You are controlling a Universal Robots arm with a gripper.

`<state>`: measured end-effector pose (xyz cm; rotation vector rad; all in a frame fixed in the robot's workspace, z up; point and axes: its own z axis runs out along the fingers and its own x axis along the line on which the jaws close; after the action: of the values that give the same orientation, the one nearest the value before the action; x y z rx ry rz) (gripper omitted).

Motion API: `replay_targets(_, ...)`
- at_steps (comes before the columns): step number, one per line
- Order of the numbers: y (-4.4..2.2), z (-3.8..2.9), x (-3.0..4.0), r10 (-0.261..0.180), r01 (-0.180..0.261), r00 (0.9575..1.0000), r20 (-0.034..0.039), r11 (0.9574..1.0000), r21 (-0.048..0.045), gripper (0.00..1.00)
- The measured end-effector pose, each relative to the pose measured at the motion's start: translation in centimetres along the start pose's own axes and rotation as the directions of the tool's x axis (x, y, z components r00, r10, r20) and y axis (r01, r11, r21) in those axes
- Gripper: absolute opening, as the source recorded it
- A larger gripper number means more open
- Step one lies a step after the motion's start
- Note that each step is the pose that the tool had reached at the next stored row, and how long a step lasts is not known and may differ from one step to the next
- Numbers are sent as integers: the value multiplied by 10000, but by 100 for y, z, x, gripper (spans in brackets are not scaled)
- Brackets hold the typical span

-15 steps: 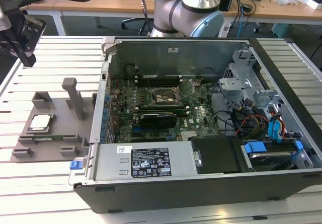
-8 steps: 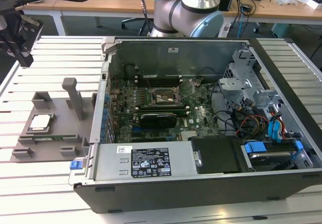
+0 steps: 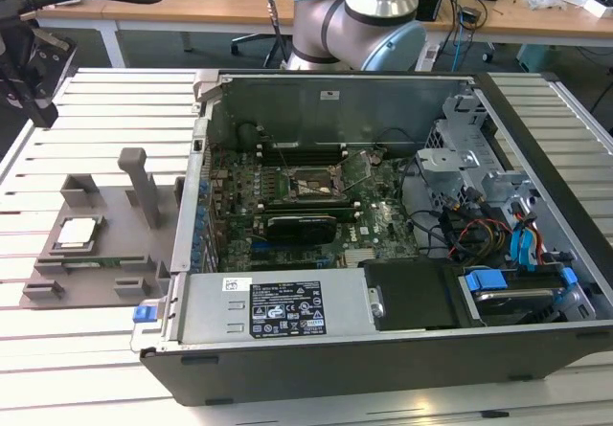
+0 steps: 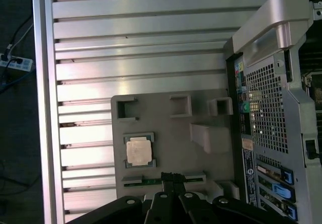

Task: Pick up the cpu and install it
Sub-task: 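Reach for the cpu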

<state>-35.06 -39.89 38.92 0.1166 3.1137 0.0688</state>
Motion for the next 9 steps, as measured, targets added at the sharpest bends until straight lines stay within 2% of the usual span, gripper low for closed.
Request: replay_targets(9,-5,1,68,1,-1,10000,0,10000,0,11)
